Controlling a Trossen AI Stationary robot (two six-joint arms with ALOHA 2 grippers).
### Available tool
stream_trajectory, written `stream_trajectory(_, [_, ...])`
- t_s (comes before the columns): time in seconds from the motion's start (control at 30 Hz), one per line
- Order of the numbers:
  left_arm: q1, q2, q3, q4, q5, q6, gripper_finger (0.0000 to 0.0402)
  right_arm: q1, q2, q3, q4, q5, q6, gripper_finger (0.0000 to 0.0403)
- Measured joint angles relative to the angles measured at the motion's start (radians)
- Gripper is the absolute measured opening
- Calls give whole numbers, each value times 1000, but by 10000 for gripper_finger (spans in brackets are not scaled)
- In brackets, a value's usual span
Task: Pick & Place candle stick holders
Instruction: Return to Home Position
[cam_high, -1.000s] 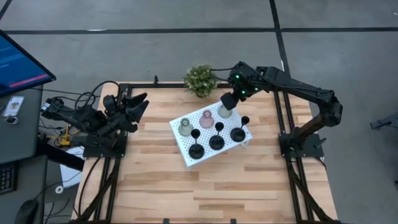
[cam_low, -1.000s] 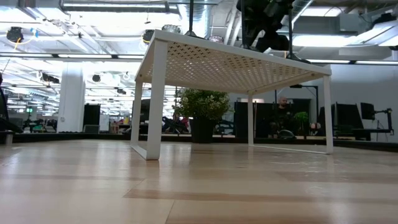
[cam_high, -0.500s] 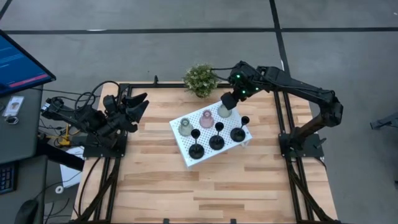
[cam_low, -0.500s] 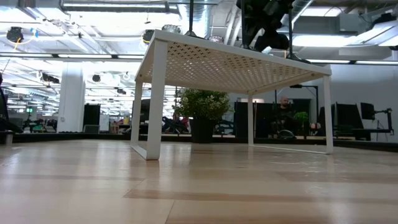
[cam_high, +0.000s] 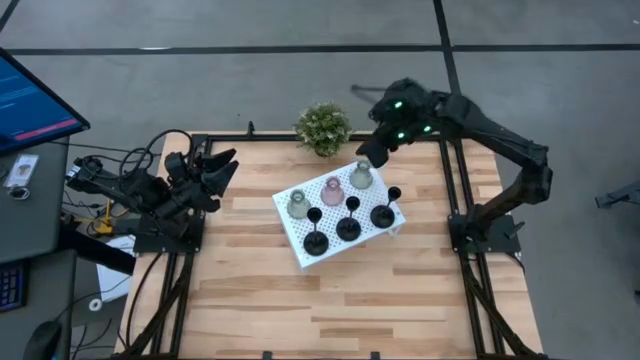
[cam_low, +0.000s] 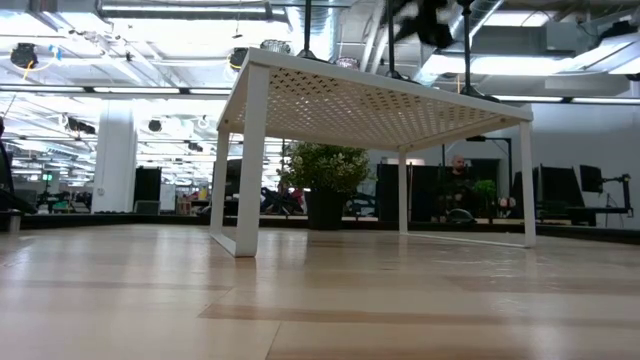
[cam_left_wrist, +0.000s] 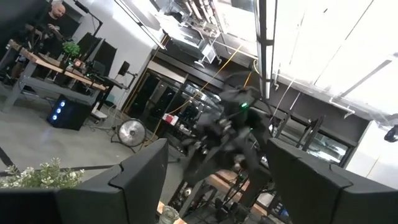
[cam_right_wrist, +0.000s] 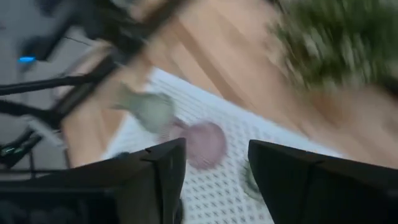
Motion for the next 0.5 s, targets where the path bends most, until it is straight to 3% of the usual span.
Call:
stream_trajectory(0.13, [0,-42,0,4,25,-4,255,1,-52,115,2,-54,-155,159])
stream_trajectory(0.23, [0,-85,0,3,107,-4,214,11,-129,156,9,-97,-344,150])
stream_trajectory(0.37, [0,-146,0,-24,173,10,126,36,-259,156,15,-164,-534,127])
stream_trajectory(0.5, [0,-204,3,-75,204,78,24,56,-387,111,52,-194,-580,85])
